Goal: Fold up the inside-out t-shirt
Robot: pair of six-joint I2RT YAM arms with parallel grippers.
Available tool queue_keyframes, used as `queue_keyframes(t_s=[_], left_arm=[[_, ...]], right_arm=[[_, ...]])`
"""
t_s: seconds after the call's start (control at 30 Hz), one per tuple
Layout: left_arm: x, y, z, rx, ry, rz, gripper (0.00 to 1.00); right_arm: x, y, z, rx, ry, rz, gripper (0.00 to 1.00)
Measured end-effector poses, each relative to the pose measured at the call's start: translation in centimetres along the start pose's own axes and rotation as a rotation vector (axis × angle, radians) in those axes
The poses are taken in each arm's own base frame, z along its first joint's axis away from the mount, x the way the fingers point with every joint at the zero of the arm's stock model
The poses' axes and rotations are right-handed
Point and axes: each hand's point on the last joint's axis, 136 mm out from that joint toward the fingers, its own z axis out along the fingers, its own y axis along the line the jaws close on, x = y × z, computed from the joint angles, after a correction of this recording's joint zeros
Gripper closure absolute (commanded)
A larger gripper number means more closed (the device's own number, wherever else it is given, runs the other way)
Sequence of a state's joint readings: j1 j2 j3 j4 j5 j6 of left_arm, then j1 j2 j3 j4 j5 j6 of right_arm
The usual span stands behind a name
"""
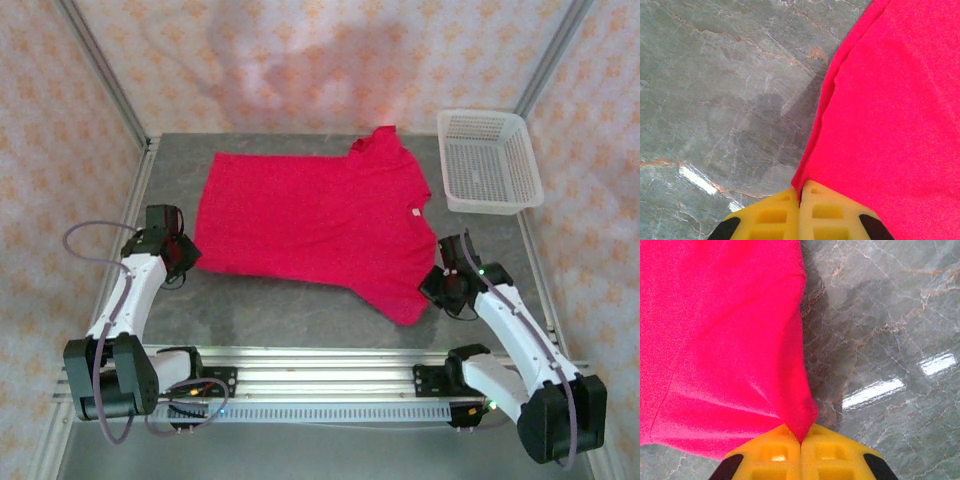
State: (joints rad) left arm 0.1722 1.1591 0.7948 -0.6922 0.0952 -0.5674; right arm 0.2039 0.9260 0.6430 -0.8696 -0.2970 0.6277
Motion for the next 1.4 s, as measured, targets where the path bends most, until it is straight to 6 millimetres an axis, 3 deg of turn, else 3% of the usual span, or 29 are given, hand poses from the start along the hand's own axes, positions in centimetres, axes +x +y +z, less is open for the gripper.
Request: queue_keyframes(t_s=[0.2,0.33,0.43,0.57,0.77,0.9,1.0,1.13,1.2,1.3,1.4], left_arm=[[0.8,0.5,0.4,-0.007,0.018,0.001,1.00],[0.7,0.1,-0.7,0.025,0.005,-0.005,1.00],[-0.4,-0.8,-3.0,0.073,-0.039,-0.012,1.00],[-2.9,-2.0,-8.3,0.160,-0.158,-0.021,1.00],[-4.5,-2.3,-15.9,0.271,-0.318,-0.034,1.00],[-4.4,-2.8,-17.1,0.304,-0.313,-0.027,1.00],[-4.1,-3.5,-14.9,0.288,-0.244,-0.014,1.00],[-2.7,-4.4,-8.6,0.220,-0.100,0.011,1.00],[-1.8,-4.6,-4.9,0.168,-0.014,0.024,1.00],[-1.0,-4.9,-1.3,0.118,0.060,0.035,1.00],[-1.0,-5.5,0.1,0.110,0.074,0.043,1.00]], right_arm=[[0.3,0.1,-0.4,-0.023,0.003,0.002,1.00],[-0.6,1.3,-2.4,-0.062,-0.043,-0.007,1.00],[-2.3,3.1,-5.5,-0.109,-0.114,-0.025,1.00],[-4.1,5.0,-10.8,-0.164,-0.221,-0.059,1.00],[-4.0,5.0,-17.4,-0.218,-0.324,-0.076,1.00],[-3.9,5.4,-19.7,-0.238,-0.339,-0.081,1.00],[-4.6,6.2,-18.1,-0.205,-0.293,-0.085,1.00],[-7.0,8.9,-11.8,-0.129,-0.169,-0.080,0.97],[-8.9,10.9,-7.5,-0.090,-0.100,-0.073,0.83],[-12.1,14.2,-0.4,-0.038,0.000,-0.059,0.57],[-14.6,16.8,4.0,-0.034,0.050,-0.058,0.51]])
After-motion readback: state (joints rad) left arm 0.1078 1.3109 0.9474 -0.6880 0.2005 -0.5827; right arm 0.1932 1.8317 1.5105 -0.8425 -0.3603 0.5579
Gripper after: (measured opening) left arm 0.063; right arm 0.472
